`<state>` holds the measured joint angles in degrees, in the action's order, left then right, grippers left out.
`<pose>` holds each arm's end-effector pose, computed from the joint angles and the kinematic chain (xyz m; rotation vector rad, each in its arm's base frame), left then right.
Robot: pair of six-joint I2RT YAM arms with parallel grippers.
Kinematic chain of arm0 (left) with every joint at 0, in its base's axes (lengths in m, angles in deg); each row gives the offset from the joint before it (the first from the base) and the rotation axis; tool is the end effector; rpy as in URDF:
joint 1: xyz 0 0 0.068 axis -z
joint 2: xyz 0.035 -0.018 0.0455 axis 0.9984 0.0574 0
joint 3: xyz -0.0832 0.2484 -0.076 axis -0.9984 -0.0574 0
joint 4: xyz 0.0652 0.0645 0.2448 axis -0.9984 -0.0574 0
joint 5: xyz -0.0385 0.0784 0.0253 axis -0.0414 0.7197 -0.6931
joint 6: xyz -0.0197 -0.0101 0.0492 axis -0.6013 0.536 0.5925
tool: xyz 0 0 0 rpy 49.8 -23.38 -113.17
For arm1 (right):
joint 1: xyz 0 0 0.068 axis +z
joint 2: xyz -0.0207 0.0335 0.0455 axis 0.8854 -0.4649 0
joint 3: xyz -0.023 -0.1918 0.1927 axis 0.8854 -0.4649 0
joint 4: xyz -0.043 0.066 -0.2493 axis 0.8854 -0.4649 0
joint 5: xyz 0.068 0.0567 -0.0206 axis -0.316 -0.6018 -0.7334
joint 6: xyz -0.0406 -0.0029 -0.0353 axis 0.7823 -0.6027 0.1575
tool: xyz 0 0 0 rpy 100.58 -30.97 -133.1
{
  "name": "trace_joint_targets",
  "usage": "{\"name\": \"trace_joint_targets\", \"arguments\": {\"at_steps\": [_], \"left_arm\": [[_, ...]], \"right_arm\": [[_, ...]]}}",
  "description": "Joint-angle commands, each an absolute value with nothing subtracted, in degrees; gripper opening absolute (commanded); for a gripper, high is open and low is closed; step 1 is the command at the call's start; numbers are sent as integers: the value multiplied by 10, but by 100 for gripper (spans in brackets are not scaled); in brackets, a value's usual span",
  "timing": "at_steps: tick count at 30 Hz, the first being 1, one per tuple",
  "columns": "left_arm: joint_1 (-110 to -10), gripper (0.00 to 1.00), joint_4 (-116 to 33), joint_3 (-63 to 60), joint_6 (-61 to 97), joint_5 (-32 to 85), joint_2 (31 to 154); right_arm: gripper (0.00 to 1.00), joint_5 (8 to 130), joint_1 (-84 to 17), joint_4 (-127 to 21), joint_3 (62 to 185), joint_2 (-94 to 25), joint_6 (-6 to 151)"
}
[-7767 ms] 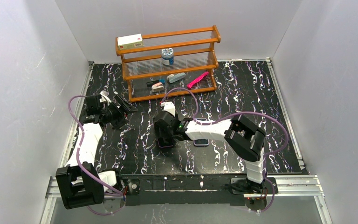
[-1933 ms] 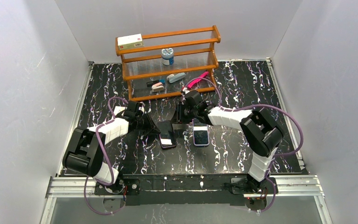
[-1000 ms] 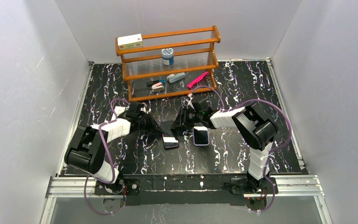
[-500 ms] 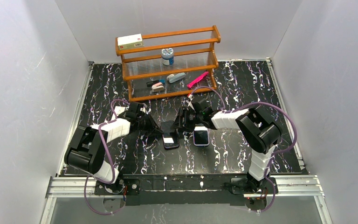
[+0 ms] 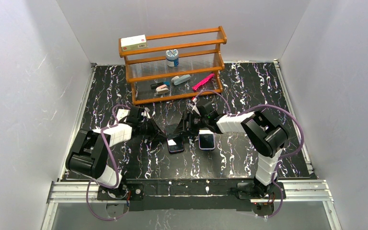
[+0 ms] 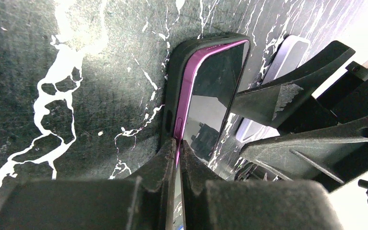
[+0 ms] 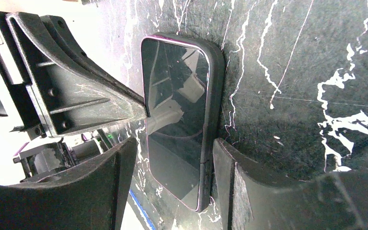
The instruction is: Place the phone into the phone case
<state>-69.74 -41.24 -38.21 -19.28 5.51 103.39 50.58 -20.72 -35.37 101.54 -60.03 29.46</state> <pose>0.2561 -0.0963 0.1435 -0.4756 2.5643 -1.0968 0.2708 0.2611 0.1416 -0.1071 2.5009 1.2951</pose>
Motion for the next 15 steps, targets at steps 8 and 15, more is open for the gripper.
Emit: {"name": "trace_joint_targets", "arguments": {"at_steps": [8, 15], "left_arm": [[-690, 0, -410, -420, -203, 27, 1040], [-692, 3, -412, -428, -207, 33, 1028]], "right_arm": [[62, 390, -198, -177, 986, -592, 217], [58, 378, -199, -135, 970, -588, 202]]}}
